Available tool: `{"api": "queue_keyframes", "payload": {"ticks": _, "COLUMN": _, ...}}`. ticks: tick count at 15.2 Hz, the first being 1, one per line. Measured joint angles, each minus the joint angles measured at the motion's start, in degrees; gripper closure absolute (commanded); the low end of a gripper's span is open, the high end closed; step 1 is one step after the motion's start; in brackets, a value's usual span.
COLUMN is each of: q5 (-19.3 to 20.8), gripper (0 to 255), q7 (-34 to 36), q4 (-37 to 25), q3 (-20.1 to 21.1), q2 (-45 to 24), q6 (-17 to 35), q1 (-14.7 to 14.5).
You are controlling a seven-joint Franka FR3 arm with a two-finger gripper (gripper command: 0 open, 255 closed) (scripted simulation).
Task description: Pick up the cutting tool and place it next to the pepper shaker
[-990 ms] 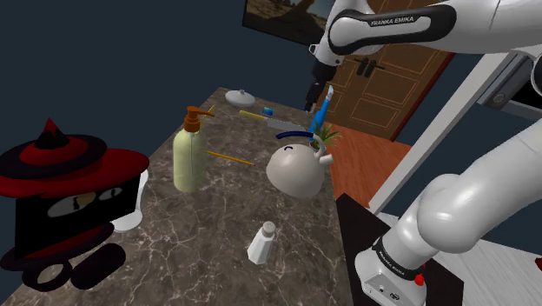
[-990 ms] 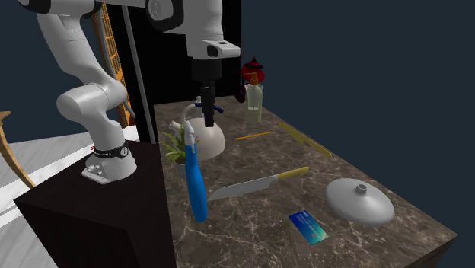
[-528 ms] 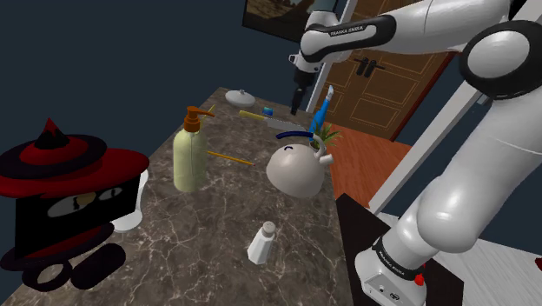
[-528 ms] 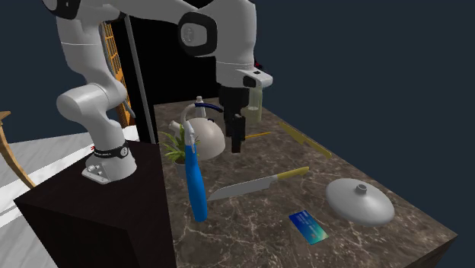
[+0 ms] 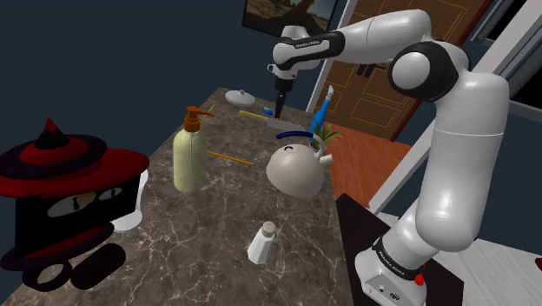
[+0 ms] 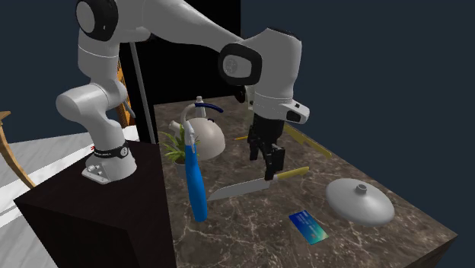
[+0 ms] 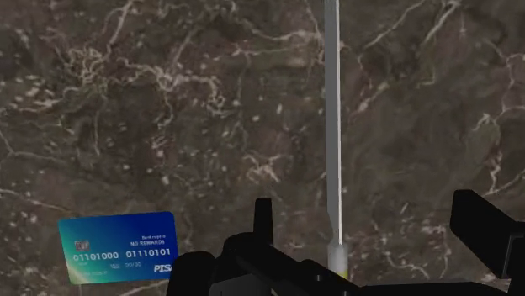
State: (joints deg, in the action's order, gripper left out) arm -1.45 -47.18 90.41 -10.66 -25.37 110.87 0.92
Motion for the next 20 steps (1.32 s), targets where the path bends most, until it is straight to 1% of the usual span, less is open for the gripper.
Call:
{"api": "queue_keyframes", "payload": {"ticks": 2, "q5": -0.22, "gripper": 0, "q7": -0.69, "q4": -1.21, "q3": 0.3, "q2": -2.3, "q6": 0.73, "q1": 0.18}}
{"api": "queue_keyframes", "payload": {"ticks": 8, "q5": -0.43, "gripper": 0, "q7": -1.0, "q4": 1.48, "q3": 0.48, "q2": -3.72, "q6": 4.72, "q1": 0.26}}
{"api": "queue_keyframes", "payload": {"ticks": 15, "q5": -0.48, "gripper": 0, "q7": -1.07, "q4": 1.68, "q3": 0.49, "q2": -3.96, "q6": 5.19, "q1": 0.32}}
{"api": "queue_keyframes", "payload": {"ticks": 16, "q5": -0.48, "gripper": 255, "q7": -1.07, "q4": 1.68, "q3": 0.49, "q2": -3.96, "q6": 5.19, "q1": 0.32}}
{"api": "queue_keyframes", "payload": {"ticks": 20, "q5": -0.48, "gripper": 255, "q7": -1.07, "q4": 1.68, "q3": 0.49, "q2": -3.96, "q6": 5.19, "q1": 0.32}}
